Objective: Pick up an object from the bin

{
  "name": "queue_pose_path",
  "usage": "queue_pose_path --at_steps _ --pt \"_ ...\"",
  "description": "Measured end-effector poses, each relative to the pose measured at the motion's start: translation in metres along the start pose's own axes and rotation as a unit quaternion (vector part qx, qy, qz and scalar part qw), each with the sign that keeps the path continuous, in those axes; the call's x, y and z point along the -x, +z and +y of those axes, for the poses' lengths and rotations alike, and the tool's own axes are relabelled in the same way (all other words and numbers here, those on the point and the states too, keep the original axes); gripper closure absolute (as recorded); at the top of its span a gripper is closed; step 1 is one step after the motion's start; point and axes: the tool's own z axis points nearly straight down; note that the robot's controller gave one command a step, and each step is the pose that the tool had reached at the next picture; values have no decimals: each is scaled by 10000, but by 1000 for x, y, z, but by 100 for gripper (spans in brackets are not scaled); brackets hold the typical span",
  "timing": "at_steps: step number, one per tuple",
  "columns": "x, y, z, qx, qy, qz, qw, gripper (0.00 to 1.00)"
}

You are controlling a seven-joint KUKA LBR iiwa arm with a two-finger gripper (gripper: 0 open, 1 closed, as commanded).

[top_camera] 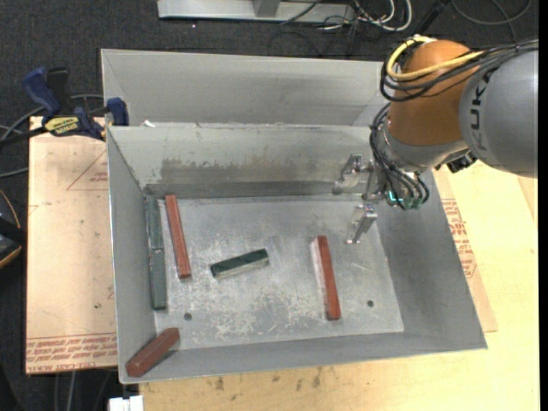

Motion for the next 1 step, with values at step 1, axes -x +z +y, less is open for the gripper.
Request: queue_pose_path --at_steps 1 --pt "2 -5 0 -3 -6 -38 10000 0"
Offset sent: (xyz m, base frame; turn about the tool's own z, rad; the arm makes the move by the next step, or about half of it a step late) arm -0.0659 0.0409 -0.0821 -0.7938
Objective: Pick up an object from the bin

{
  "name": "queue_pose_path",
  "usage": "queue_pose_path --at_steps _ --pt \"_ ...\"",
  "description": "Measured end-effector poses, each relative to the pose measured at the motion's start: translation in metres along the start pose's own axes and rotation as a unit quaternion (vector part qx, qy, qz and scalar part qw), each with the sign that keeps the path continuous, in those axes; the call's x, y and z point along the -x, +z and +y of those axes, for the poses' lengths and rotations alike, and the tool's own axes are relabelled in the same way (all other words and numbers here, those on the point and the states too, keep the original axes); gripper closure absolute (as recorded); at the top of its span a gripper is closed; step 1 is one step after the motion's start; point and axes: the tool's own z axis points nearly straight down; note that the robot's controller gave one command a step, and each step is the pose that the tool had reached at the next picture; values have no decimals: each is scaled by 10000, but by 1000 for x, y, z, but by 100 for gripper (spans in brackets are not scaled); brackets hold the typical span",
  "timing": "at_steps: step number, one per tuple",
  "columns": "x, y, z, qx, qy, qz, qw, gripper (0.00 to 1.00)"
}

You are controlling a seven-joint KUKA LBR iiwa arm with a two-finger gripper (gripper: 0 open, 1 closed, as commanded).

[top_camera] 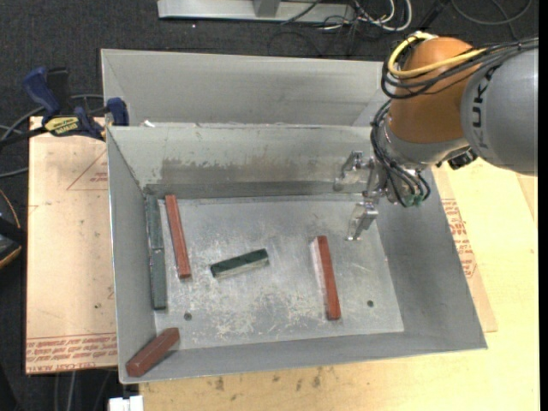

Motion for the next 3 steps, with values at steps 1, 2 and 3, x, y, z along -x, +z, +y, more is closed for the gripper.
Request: queue_pose_path --at_steps 1,2,3 --pt "-21 27 13 -3 -1307 -20 9914 0" --pt "-37 29 40 9 -1901 8 9818 0" --pt "-32 30 52 3 -3529 -11 9357 0"
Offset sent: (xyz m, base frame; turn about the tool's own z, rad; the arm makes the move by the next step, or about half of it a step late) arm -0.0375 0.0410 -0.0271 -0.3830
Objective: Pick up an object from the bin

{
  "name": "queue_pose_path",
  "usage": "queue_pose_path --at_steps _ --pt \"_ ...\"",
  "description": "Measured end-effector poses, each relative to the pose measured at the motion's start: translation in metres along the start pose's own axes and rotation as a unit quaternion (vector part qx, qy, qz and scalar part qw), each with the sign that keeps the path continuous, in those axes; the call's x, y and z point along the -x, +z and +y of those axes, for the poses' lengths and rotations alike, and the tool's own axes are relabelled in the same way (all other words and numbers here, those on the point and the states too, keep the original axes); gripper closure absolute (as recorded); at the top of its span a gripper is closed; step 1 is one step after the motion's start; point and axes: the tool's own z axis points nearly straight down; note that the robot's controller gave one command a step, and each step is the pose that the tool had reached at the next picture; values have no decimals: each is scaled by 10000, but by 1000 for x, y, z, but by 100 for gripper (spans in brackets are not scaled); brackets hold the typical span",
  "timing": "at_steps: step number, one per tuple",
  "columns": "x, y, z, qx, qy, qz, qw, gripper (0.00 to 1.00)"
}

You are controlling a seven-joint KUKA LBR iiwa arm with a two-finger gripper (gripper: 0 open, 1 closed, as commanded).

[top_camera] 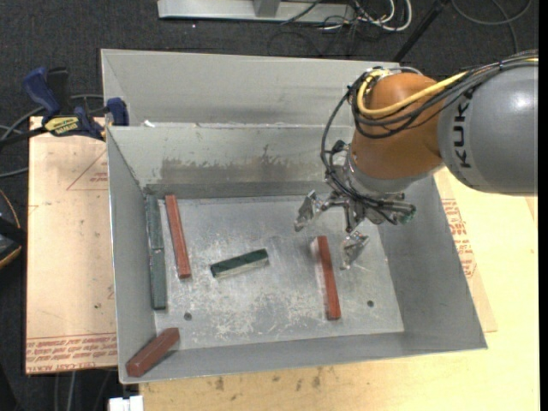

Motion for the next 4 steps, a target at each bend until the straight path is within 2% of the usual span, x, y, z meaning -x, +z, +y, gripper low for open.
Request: queue_pose_path --at_steps 1,2,4 --pt "-5 51 -4 -3 -626 -13 9980 0" --pt "7 59 -8 -120 -1398 -118 9900 100" --pt "7 54 -6 -107 -1566 -112 9875 100"
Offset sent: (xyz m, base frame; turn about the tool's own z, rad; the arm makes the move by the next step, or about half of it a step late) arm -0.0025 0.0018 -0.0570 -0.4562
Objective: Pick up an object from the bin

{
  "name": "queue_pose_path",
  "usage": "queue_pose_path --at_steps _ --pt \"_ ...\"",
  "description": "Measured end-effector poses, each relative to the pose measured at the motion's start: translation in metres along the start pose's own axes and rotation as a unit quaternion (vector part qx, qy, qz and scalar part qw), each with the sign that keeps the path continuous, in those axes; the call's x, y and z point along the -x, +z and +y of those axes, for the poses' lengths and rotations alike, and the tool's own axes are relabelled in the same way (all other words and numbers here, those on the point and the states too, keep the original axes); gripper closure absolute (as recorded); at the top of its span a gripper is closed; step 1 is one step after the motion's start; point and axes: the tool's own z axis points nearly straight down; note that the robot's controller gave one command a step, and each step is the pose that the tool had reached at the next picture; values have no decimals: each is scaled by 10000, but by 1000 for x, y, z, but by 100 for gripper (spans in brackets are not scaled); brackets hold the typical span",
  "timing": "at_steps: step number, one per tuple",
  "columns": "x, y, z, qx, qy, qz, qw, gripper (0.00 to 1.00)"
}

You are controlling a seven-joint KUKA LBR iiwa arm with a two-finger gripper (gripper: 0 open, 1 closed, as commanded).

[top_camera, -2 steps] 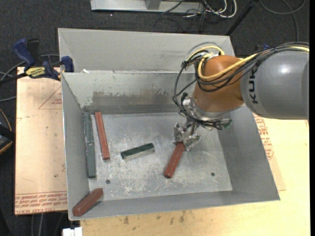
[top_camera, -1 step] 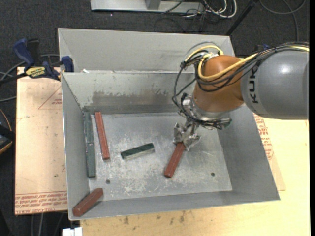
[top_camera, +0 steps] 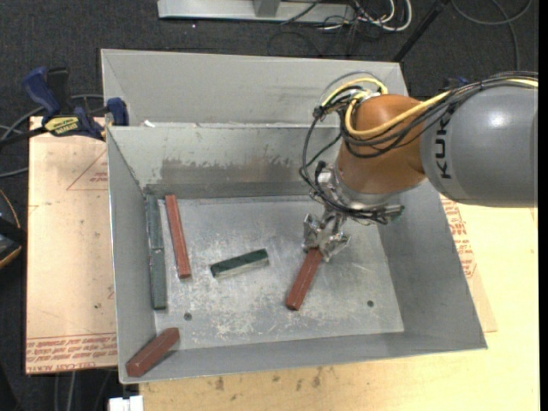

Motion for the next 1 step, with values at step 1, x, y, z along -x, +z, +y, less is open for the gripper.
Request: queue_pose_path --at_steps 1 --pt "-2 -15 3 83 23 61 9999 100"
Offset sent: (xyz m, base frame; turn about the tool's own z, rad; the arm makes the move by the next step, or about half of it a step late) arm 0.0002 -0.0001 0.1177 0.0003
